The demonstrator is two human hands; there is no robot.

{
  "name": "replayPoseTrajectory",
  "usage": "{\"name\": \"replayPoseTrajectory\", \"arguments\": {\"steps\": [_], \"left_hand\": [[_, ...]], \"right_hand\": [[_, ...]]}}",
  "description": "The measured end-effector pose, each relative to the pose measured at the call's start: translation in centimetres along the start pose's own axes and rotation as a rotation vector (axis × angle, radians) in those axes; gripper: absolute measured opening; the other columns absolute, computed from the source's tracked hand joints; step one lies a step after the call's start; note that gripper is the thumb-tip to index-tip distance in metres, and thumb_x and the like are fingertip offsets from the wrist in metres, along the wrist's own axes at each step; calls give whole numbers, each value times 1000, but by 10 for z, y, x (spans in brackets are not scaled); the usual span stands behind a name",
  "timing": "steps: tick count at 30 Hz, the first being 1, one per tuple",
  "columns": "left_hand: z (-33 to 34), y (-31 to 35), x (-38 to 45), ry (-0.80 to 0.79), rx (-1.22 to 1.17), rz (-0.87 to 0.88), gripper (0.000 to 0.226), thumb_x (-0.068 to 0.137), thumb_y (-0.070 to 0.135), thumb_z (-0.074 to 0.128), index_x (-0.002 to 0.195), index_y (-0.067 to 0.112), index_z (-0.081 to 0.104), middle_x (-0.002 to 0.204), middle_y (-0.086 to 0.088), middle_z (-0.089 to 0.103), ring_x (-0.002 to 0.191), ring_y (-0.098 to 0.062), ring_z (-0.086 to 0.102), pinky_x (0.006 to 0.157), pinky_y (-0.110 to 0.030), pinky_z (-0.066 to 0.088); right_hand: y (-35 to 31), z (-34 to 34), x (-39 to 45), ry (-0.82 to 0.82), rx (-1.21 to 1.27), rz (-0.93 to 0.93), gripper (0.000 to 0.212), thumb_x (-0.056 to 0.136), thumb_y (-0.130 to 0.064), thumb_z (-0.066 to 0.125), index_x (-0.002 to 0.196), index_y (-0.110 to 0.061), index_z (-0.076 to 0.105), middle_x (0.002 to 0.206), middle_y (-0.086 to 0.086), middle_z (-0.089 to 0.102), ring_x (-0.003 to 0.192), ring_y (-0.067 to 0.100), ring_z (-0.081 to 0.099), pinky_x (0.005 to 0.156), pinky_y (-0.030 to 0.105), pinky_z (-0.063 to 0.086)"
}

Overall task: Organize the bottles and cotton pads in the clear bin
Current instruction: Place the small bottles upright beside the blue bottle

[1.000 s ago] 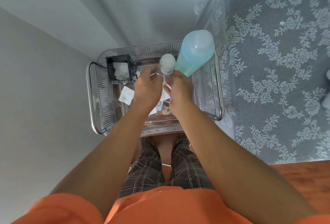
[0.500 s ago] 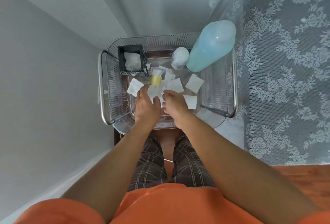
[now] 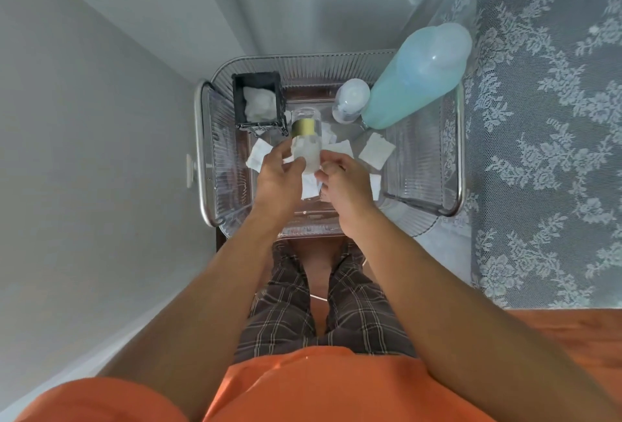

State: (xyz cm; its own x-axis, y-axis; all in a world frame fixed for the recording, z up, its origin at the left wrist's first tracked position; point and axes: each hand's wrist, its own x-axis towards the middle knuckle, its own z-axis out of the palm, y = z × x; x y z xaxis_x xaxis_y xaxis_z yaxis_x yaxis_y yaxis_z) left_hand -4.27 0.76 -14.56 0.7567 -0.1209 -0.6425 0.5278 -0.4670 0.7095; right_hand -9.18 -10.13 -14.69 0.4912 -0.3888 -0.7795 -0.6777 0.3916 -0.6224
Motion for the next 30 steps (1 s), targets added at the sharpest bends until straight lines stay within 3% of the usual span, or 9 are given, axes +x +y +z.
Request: {"name": "replayPoseTrajectory", "arguments": {"steps": [2, 4, 7, 13, 18, 21, 23, 28, 30], "left_hand": [[0, 9, -3, -32, -82, -5, 48, 92, 28, 54, 140, 29, 55, 110, 18, 71, 89, 12, 64, 78, -19, 52], [1, 20, -4, -76, -174, -34, 47, 90, 31, 54, 137, 33, 59, 125, 9, 68, 113, -5, 63, 96, -33, 50], [6, 36, -1, -117, -284, -32, 33, 89, 30, 53, 115, 43, 68, 115, 8, 73, 109, -12, 66, 95, -36, 49], [16, 47, 9, -151, -344, -51, 62, 89, 36, 57, 149, 25, 48, 140, 4, 59, 127, -11, 56, 111, -40, 41], [29, 49, 11, -95, -327, -49, 66, 94, 28, 59, 156, 28, 36, 152, 0, 48, 138, -17, 46, 116, -44, 36], [32, 48, 15, -91, -279, -8, 62, 97, 25, 57, 155, 32, 38, 152, 0, 47, 138, -18, 46, 115, -46, 36], [32, 49, 16, -88, -240, 22, 61, 95, 25, 57, 153, 34, 41, 150, 0, 50, 135, -18, 47, 114, -47, 37], [31, 47, 11, -101, -133, 111, 65, 97, 19, 57, 156, 31, 34, 147, 2, 53, 135, -15, 47, 114, -46, 37], [32, 42, 4, -35, -55, 156, 66, 97, 18, 57, 157, 28, 31, 145, 0, 53, 132, -14, 52, 107, -38, 45]], "right_hand": [[-5, 0, -2, 26, 34, -36, 27, 94, -13, 55, 102, -30, 75, 102, -3, 77, 93, 16, 71, 90, 40, 57], [-10, 0, -3, 65, 50, -72, 28, 94, -14, 56, 102, -32, 77, 102, -6, 79, 95, 16, 73, 89, 38, 57], [-17, 0, -5, 82, 70, -110, 29, 96, -18, 57, 106, -34, 78, 99, -15, 79, 95, 14, 72, 81, 32, 56], [-31, 1, 4, 89, 85, -172, 34, 99, -12, 54, 124, -27, 72, 118, -13, 74, 110, 13, 68, 103, 44, 54], [-32, 0, 6, 36, -30, -248, 41, 101, -10, 51, 138, -21, 65, 133, -6, 70, 122, 10, 63, 110, 39, 50], [-23, -10, 0, 2, -161, -290, 38, 103, -11, 50, 138, -18, 64, 133, -4, 70, 123, 9, 63, 108, 31, 49], [-11, -21, -4, -13, -246, -263, 37, 105, -12, 49, 139, -17, 62, 135, -1, 68, 124, 12, 63, 109, 34, 50], [4, -60, -4, 142, -576, -315, 37, 104, -8, 49, 137, -17, 63, 137, 5, 65, 120, 17, 62, 96, 27, 50], [-1, -70, 5, 233, -631, -344, 38, 102, -4, 49, 137, -13, 62, 140, 8, 62, 125, 24, 61, 101, 34, 51]]}}
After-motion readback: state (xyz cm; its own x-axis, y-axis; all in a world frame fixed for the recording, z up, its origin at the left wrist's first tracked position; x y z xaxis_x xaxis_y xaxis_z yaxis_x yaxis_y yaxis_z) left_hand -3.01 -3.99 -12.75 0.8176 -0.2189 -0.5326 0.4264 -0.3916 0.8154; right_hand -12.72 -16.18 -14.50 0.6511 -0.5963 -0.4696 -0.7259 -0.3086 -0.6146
